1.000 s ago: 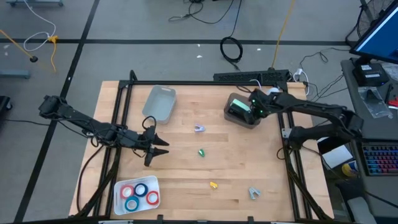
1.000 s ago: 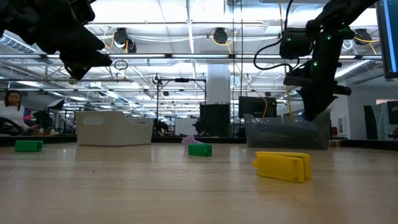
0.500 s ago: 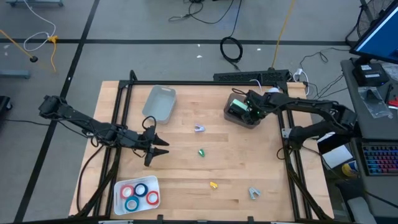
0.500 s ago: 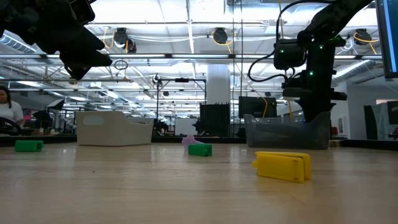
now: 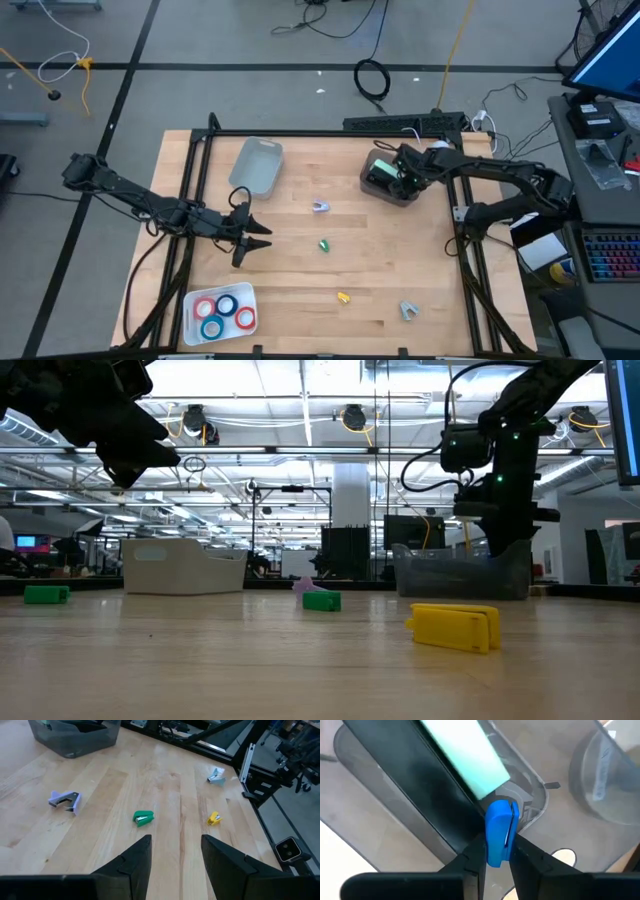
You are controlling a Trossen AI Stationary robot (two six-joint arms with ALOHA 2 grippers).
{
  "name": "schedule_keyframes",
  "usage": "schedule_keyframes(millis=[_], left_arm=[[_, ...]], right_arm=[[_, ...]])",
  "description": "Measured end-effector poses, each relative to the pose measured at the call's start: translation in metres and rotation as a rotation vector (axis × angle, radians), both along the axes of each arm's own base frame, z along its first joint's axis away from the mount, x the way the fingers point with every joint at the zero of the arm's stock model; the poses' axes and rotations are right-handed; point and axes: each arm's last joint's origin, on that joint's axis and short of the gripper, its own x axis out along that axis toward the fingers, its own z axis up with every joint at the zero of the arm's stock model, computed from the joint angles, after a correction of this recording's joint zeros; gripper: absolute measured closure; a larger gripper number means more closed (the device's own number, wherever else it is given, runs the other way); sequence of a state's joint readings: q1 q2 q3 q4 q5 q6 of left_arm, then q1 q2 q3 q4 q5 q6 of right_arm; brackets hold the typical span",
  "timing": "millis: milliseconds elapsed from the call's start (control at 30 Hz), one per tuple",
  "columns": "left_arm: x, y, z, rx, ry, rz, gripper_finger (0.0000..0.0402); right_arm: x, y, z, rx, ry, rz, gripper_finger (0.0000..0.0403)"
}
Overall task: Pick and place Stapler, Stapler remover, tape
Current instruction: Put the blue small stapler into the black bin
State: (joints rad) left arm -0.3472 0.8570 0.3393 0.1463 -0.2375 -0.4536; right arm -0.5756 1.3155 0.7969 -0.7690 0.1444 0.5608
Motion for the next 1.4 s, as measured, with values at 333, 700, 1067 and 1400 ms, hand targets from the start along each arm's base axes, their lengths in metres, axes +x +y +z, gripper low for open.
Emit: schedule_keyframes(millis=[333,700,1067,1400], left_arm=[[0.0,0.0,0.0,0.0,0.0,0.0,0.0227],[0.0,0.0,0.0001,-0.003,-0.001,0.001,0.0227],[0.0002,0.0,0.0006,-0.005,-0.006,0.002,0.0227],[0.0002,-0.0001,0.0006,0.001,-0.007,-0.001,0.0227]], right_arm=[[0.0004,-0.0059,0.0007,-0.03,-0.035,-0.028,0.0343],[-0.0013,-0.0044,0.0091,-0.05,-0.098,-0.047,0.0343],[-0.0028,-0.0049,0.0084,-0.08,-0.052,-0.026,0.0343],[-0.0004,-0.0061,0.0016,-0.057,-0.009,0.002,0.0343]])
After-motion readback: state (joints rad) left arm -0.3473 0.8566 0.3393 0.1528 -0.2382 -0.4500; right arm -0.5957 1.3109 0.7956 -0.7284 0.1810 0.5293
